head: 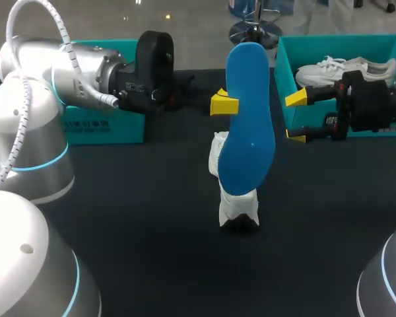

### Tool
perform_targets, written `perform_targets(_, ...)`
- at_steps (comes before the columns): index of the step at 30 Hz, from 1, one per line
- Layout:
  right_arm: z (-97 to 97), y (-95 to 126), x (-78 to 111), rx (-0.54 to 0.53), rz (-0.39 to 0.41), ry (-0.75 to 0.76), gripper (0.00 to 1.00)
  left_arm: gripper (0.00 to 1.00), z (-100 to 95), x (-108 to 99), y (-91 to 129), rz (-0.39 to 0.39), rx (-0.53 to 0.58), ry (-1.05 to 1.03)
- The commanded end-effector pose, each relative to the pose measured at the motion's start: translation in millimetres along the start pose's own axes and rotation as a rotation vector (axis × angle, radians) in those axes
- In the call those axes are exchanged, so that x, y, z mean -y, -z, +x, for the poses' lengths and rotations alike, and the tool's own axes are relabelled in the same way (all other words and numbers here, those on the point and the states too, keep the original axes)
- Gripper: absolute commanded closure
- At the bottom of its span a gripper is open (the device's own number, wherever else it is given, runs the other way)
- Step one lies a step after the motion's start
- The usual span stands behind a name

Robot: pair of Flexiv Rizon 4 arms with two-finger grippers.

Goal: Take the shoe out of the shoebox, open the shoe tongue, remove and reinsert the insole, then place the shoe into the shoebox

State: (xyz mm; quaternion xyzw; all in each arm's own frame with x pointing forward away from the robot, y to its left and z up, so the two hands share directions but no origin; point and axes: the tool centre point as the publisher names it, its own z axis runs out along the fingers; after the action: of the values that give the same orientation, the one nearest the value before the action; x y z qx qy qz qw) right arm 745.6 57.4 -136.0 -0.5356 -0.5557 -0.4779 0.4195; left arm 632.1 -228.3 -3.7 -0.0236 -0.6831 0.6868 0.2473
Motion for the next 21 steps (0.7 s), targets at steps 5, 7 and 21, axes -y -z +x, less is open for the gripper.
perform_targets(5, 0.0, -1.2, -0.5, 0.001, 0.000, -0.001, 0.00, 1.00, -18.1, -14.3, 7.2, -0.066, 0.064, -0.309)
perform_targets(7, 0.0, -1.2, -0.5, 0.001, 0.000, -0.001, 0.00, 1.00, -18.1, -14.3, 7.2, -0.066, 0.064, -0.309)
perform_targets(21, 0.0, -1.2, -0.5, 0.001, 0.000, -0.001, 0.00, 1.00, -25.5, -22.3, 6.6, -0.094, 0.072, -0.465)
